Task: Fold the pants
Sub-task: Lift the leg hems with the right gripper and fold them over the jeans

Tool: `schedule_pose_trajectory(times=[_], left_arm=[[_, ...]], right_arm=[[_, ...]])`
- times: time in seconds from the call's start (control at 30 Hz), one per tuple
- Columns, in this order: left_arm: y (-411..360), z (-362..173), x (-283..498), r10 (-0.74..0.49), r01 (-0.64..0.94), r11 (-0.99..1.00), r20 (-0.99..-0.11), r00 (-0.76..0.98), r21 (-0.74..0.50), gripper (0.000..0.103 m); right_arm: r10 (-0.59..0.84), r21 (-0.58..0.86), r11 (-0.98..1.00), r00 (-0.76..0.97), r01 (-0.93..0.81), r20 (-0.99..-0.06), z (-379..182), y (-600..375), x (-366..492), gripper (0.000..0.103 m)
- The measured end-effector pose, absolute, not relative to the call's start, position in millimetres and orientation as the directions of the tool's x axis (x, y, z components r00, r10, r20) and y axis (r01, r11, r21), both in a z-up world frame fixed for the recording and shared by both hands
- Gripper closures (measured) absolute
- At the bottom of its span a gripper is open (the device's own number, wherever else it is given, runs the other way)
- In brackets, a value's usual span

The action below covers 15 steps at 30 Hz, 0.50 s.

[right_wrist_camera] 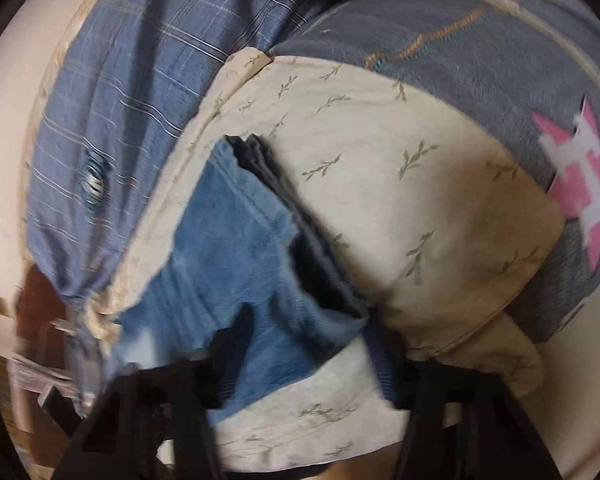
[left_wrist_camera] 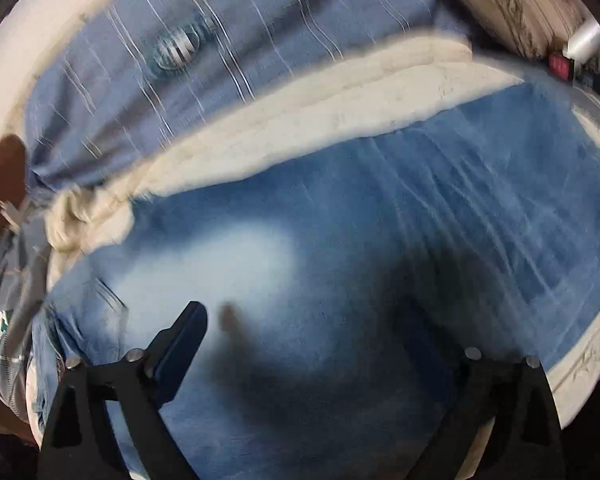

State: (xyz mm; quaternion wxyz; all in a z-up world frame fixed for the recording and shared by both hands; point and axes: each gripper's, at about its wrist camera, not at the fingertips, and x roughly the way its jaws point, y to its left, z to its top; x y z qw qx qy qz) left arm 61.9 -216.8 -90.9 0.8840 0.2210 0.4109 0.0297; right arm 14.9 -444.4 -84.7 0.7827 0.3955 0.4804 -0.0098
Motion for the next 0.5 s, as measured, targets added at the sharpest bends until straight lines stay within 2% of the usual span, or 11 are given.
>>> schedule_pose_trajectory(times=[0.03,0.17,0.3,0.4,0.5], left_arm=[[-219,-92,62,0.243,0.126,0.896,-0.707,0.664,0.426,0.005],[-219,-95,64,0.239,0.127,0.896,-0.704,0.669,0.425,0.005],[-187,-80,67,0.122,0.113,0.963,-0.772,0.624,0.243,0.008],[-153,-61,61,0.117,0.032,0.983,-0.751,0.650,0.181,0.009],[-103,-37,42,0.122,-0.072,0.992,-0.718,0.686,0.100,0.009]], right_arm=[[0.364,0.607,0.695,0.540,0.385,-0.759,-82,-443,16,0.078],[0.316,0.567,0.763,0.584,0.312,-0.748,-49,-428,14,0.081],[0.304,0.526,0.830,0.639,0.187,-0.707,-3,-395,14,0.082],[0.331,0.487,0.872,0.676,0.048,-0.658,31,-347,12,0.082],[0.387,0.464,0.883,0.672,-0.073,-0.631,42,-295,11,0.082]])
